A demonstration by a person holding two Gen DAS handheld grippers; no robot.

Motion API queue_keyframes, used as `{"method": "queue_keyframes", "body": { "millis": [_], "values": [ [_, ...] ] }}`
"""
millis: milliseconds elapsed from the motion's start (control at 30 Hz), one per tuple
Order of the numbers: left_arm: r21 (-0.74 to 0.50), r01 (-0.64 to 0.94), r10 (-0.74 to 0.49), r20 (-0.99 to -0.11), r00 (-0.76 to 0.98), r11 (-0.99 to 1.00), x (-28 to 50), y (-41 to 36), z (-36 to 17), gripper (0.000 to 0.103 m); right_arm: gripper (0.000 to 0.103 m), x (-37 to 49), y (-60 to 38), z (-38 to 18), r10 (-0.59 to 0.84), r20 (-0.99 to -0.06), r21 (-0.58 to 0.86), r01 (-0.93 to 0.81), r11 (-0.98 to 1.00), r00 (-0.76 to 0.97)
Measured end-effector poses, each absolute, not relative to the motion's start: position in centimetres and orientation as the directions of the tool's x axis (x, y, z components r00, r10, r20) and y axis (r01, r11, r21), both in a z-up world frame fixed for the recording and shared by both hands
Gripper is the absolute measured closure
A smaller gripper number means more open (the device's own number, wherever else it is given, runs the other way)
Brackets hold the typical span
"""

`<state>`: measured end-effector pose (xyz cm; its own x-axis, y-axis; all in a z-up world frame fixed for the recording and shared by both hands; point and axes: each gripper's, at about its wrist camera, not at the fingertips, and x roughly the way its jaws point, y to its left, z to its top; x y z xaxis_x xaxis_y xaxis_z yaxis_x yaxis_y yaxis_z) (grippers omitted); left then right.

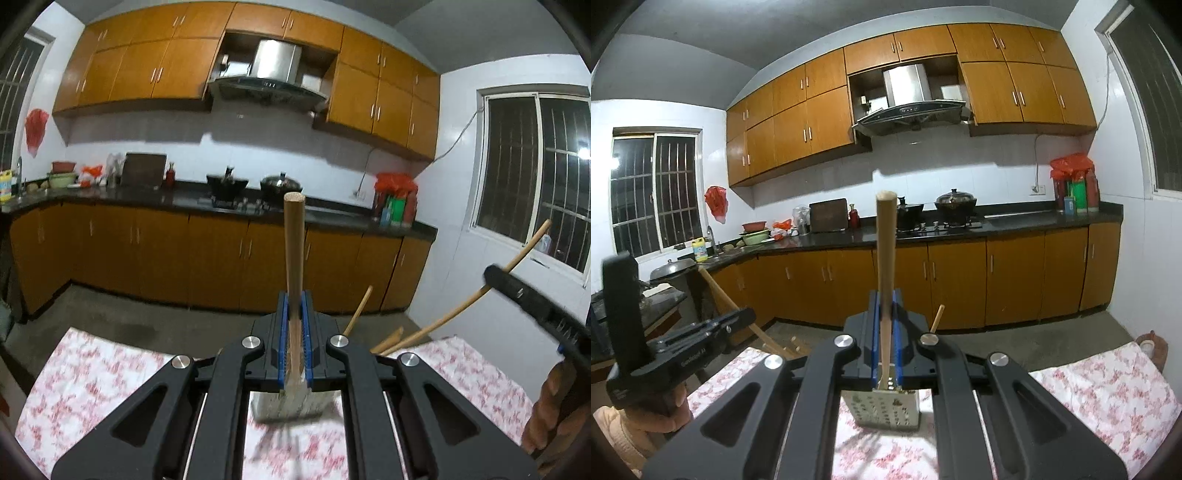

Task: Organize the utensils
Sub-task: 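Lower the left tool's chopstick into the green holder and open while the right tool does likewise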

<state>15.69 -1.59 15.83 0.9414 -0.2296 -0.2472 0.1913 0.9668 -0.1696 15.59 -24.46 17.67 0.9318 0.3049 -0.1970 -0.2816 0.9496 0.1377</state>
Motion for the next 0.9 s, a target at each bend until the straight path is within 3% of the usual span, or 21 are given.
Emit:
{"method": "queue_keyframes", "body": {
  "millis": [167,633,700,767,833,900],
  "values": [
    [-0.146,0.169,-0.198,-0.219,0.955,0.975,18.1,-2.9,16.1,0.096,0.095,18.5,-23.5,17.5,0.289,-0.215,0.143,-0.263,0.954,0.933],
    [-0.127,0.152,-0.185,-0.308,0.933,0.980,22.2,-3.5,11.7,0.095,0.095,24.9,-20.3,13.3,0.270,-0.356,0.099,-0.251,0.963,0.895],
    [-0.134,0.145,-0.180,-0.312,0.933,0.980,22.3,-3.2,11.5,0.095,0.088,24.8,-20.6,13.2,0.271,-0.354,0.102,-0.251,0.963,0.895],
    [-0.145,0.138,-0.177,-0.309,0.935,0.980,22.1,-2.8,11.7,0.089,0.078,24.1,-21.0,13.4,0.268,-0.338,0.110,-0.245,0.963,0.902],
    [-0.160,0.126,-0.169,-0.294,0.941,0.979,21.9,-2.2,12.2,0.065,0.076,23.6,-21.8,14.0,0.269,-0.319,0.120,-0.243,0.963,0.909],
    [-0.178,0.125,-0.171,-0.275,0.946,0.976,21.3,-1.7,12.9,0.063,0.071,22.6,-22.4,14.6,0.266,-0.297,0.125,-0.239,0.963,0.917]
  ]
}}
